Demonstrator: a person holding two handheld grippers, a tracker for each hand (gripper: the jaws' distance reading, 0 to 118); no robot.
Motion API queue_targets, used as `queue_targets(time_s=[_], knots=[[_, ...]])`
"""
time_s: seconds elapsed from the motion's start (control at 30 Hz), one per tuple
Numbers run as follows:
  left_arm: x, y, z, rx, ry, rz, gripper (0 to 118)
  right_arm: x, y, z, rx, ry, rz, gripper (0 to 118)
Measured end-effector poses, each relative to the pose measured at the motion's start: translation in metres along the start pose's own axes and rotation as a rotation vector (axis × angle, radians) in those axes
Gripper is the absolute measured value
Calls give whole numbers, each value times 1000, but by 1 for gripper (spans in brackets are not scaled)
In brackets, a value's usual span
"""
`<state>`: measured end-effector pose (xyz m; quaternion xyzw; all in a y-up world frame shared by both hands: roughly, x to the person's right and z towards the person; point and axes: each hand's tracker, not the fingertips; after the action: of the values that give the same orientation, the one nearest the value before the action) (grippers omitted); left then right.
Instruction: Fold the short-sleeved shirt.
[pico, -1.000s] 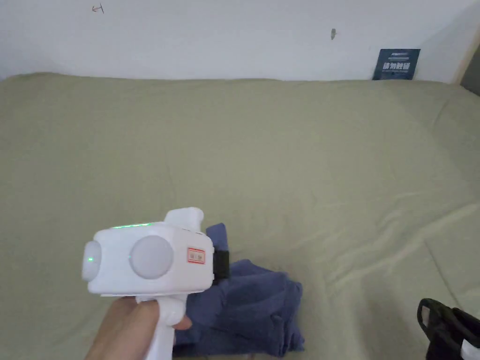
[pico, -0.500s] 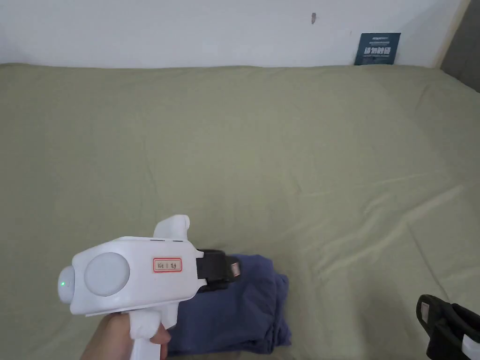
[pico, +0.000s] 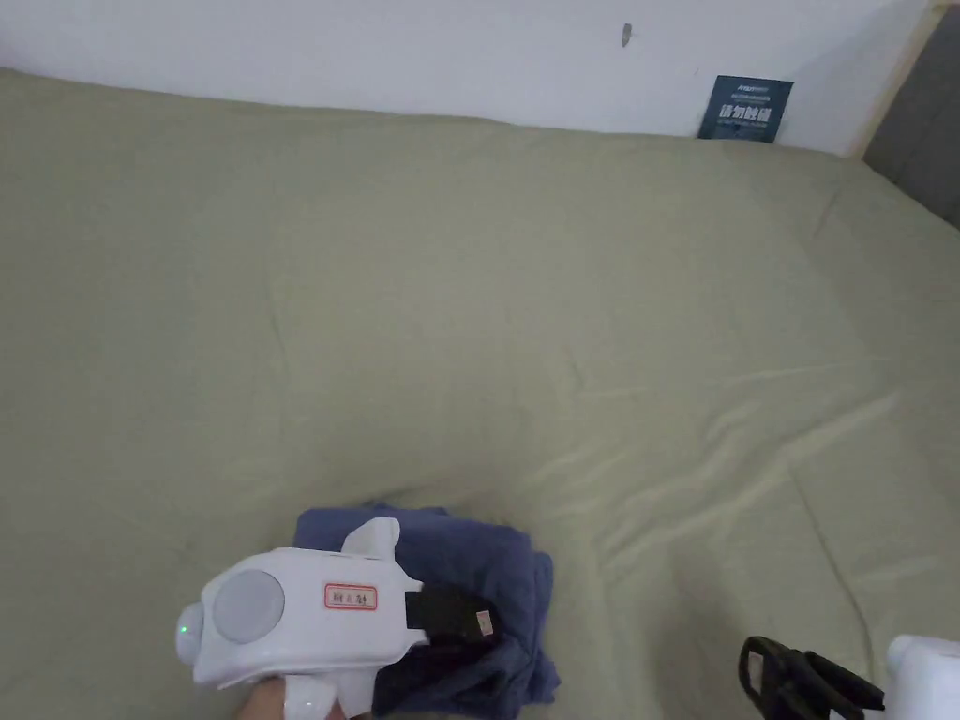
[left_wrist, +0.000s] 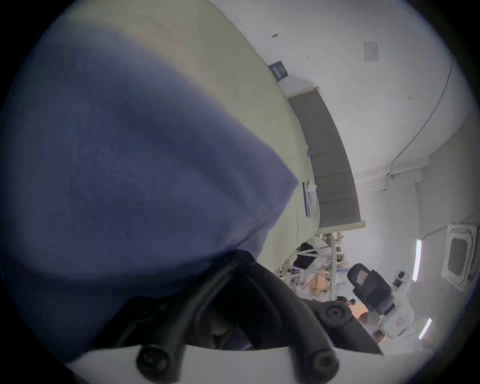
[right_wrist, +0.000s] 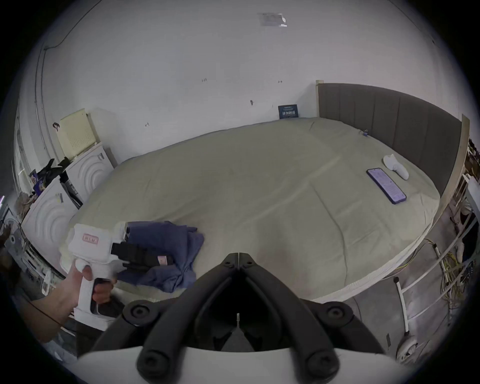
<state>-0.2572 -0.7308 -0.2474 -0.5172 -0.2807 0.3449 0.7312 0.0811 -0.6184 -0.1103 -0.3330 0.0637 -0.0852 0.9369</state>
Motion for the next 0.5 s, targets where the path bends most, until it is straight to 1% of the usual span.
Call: queue_targets(time_s=[0.03, 0.07, 0.1, 0.2, 0.23, 0.27, 0.33, 0.43, 0.5], knots=[[6, 1, 10, 10, 4, -36, 0, -4, 2, -5, -16, 18, 5, 0], [12, 2, 25, 24, -1, -62, 0, -10, 5, -12, -34, 60, 11, 0], [15, 4, 42, 39, -11, -54, 0, -17, 9, -19, -41, 101, 12, 0], [18, 8, 93, 113, -13, -76, 0, -42, 23, -52, -99, 295, -25, 0], [17, 10, 107, 133, 18, -79, 0, -50, 28, -66, -138, 356, -43, 0], [12, 13, 123, 157, 59, -72, 0, -58, 31, -84, -176, 435, -67, 0], [2, 17, 143, 186, 118, -63, 0, -70, 33, -120, -246, 551, -124, 0], [-21, 24, 156, 186, 190, -40, 0, -78, 24, -177, -384, 673, -216, 0], [-37, 30, 155, 155, 195, -27, 0, -67, 9, -209, -452, 723, -304, 0]])
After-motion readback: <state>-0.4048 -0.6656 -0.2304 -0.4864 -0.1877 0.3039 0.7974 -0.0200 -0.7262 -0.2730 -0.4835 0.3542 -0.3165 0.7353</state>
